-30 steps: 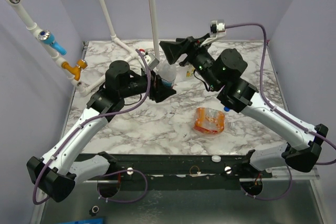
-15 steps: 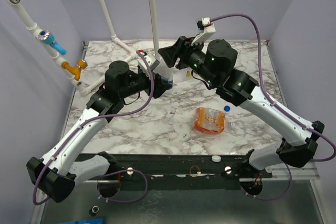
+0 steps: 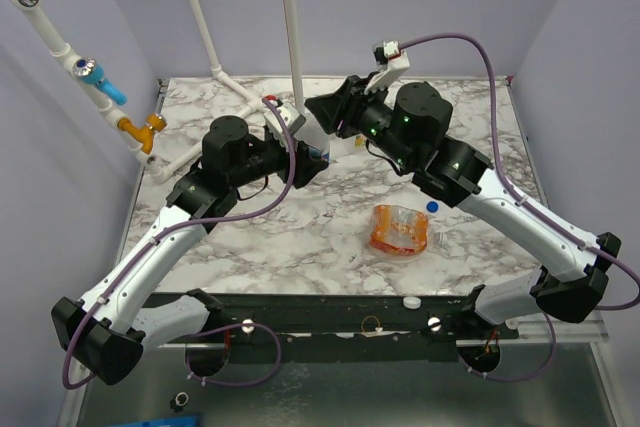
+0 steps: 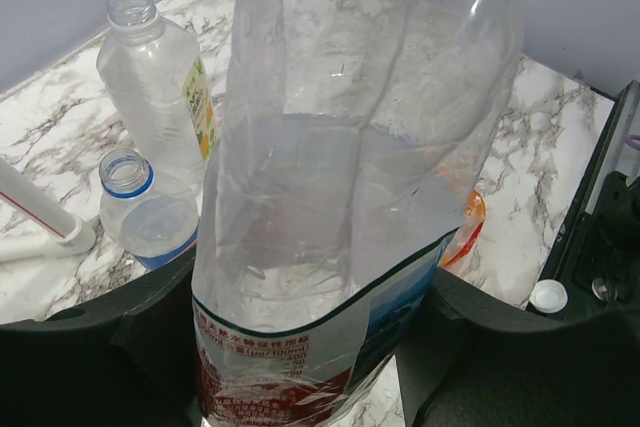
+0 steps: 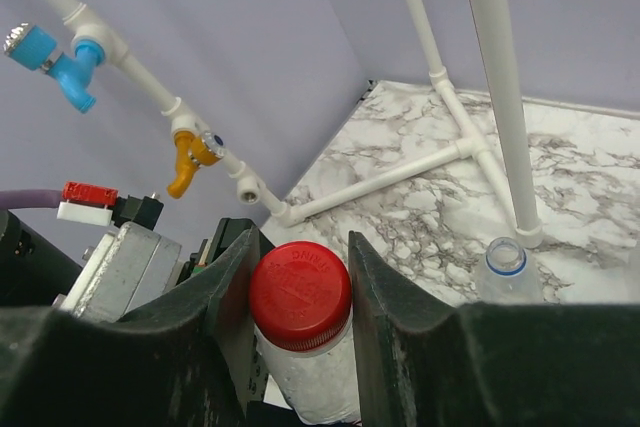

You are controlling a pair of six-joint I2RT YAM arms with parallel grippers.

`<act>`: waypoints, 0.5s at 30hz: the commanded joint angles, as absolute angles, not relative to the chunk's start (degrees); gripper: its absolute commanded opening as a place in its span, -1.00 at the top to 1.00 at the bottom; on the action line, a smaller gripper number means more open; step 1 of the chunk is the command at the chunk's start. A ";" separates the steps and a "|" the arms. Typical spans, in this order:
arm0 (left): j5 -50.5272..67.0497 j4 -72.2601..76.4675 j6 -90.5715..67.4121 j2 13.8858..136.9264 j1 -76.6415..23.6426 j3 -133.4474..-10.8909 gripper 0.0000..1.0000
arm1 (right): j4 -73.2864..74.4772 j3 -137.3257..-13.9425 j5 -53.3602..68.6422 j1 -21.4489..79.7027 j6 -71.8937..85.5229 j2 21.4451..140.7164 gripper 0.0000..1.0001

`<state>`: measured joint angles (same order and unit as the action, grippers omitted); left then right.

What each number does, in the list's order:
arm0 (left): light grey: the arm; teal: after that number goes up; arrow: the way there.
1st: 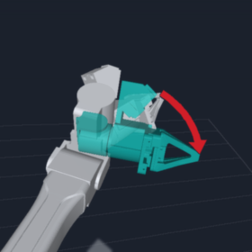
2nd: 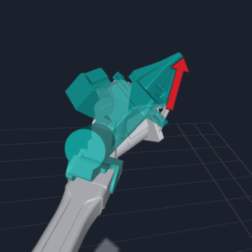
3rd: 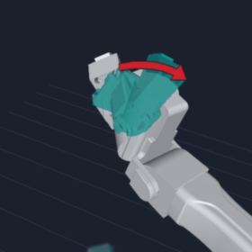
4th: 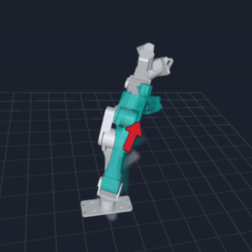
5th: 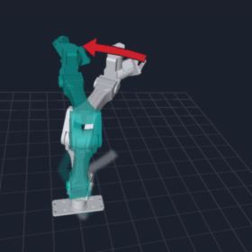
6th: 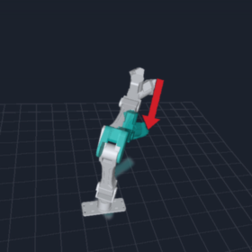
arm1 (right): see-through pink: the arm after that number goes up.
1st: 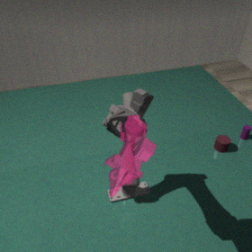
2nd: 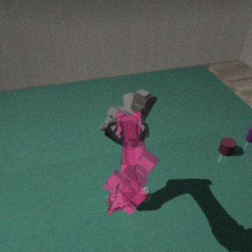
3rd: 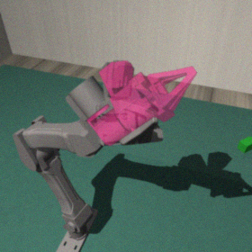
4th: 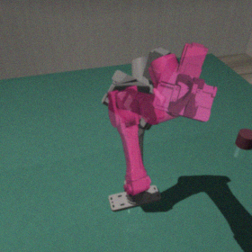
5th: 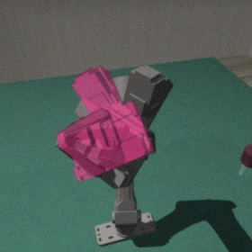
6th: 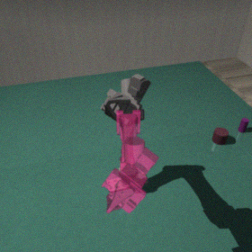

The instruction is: Unscrew the bottle caps

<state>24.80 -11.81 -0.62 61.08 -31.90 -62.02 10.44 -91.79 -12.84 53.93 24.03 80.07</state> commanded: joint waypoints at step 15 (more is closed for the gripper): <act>45.74 -9.74 -10.62 61.15 -31.81 -63.63 0.91 | 1.29 -90.32 21.92 47.69 14.38 76.43 0.99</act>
<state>35.66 -10.15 -7.03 61.21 -31.62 -62.15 3.66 -88.42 0.69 51.27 15.46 77.97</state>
